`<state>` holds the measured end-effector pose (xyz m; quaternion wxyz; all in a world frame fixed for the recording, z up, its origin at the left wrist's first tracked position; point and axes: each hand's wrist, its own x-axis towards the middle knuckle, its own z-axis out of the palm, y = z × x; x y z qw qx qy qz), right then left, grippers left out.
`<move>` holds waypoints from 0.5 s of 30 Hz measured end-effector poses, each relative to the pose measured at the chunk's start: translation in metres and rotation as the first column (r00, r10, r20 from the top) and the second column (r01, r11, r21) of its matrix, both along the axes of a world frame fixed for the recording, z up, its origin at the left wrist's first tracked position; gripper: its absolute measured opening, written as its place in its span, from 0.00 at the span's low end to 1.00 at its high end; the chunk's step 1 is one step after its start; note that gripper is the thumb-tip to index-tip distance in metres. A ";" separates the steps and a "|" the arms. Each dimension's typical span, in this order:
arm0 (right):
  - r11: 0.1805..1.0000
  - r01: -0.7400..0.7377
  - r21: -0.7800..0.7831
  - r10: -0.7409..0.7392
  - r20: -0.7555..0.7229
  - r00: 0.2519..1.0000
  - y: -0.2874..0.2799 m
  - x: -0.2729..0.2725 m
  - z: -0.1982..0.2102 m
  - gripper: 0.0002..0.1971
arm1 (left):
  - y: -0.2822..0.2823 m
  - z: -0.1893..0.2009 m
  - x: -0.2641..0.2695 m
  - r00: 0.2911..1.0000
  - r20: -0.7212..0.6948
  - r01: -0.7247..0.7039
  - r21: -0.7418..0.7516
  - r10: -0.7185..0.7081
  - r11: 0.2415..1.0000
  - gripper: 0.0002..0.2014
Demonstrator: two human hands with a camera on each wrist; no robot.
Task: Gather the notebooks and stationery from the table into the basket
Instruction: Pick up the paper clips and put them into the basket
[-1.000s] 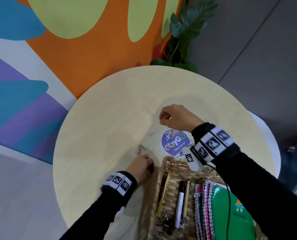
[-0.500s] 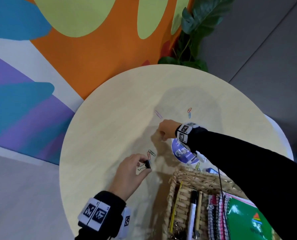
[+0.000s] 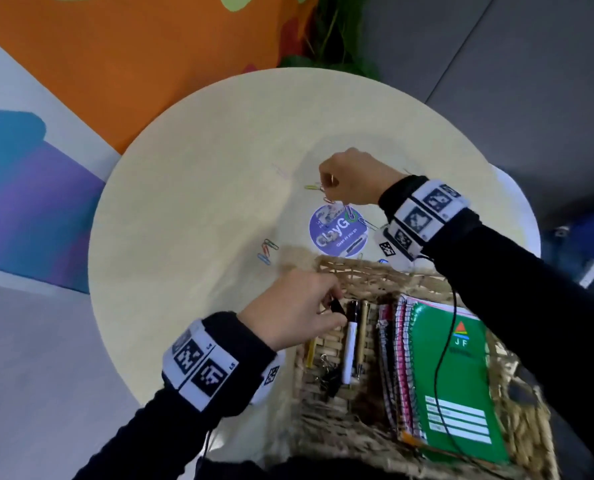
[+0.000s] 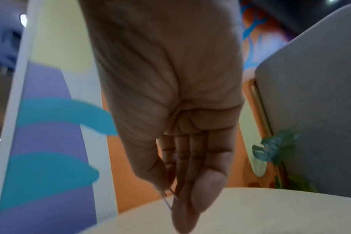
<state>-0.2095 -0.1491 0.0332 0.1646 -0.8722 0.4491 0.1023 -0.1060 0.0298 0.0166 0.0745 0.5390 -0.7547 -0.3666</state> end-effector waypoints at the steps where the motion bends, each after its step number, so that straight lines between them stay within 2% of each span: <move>1: 1.000 0.029 0.007 -0.029 0.052 0.998 0.015 -0.015 0.012 0.07 | 0.002 0.003 -0.009 0.996 0.068 0.056 -0.002 -0.056 0.998 0.15; 3: 0.996 0.078 0.054 -0.084 0.137 0.987 0.045 -0.044 0.026 0.07 | 0.010 0.003 -0.029 0.964 0.204 0.168 0.035 -0.172 0.985 0.14; 5: 0.990 0.105 0.090 -0.119 0.160 0.980 0.071 -0.067 0.027 0.06 | 0.020 -0.002 -0.051 0.891 0.334 0.278 0.136 -0.309 0.951 0.12; 8: 0.985 0.116 0.124 -0.133 0.139 0.981 0.098 -0.088 0.012 0.06 | 0.023 -0.016 -0.082 0.704 0.475 0.424 0.314 -0.527 0.849 0.09; 9: 0.984 0.116 0.137 -0.134 0.131 0.982 0.105 -0.093 0.005 0.06 | 0.023 -0.020 -0.090 0.647 0.498 0.442 0.372 -0.577 0.816 0.11; 11: 0.978 0.114 0.173 -0.138 0.130 0.982 0.116 -0.099 -0.008 0.06 | 0.019 -0.035 -0.105 0.565 0.498 0.475 0.456 -0.658 0.753 0.16; 13: 0.974 0.116 0.196 -0.144 0.135 0.980 0.124 -0.101 -0.017 0.06 | 0.020 -0.058 -0.112 0.525 0.505 0.486 0.483 -0.686 0.728 0.17; 15: 0.969 0.136 0.208 -0.169 0.149 0.974 0.130 -0.101 -0.022 0.06 | 0.028 -0.071 -0.114 0.475 0.563 0.480 0.478 -0.677 0.735 0.13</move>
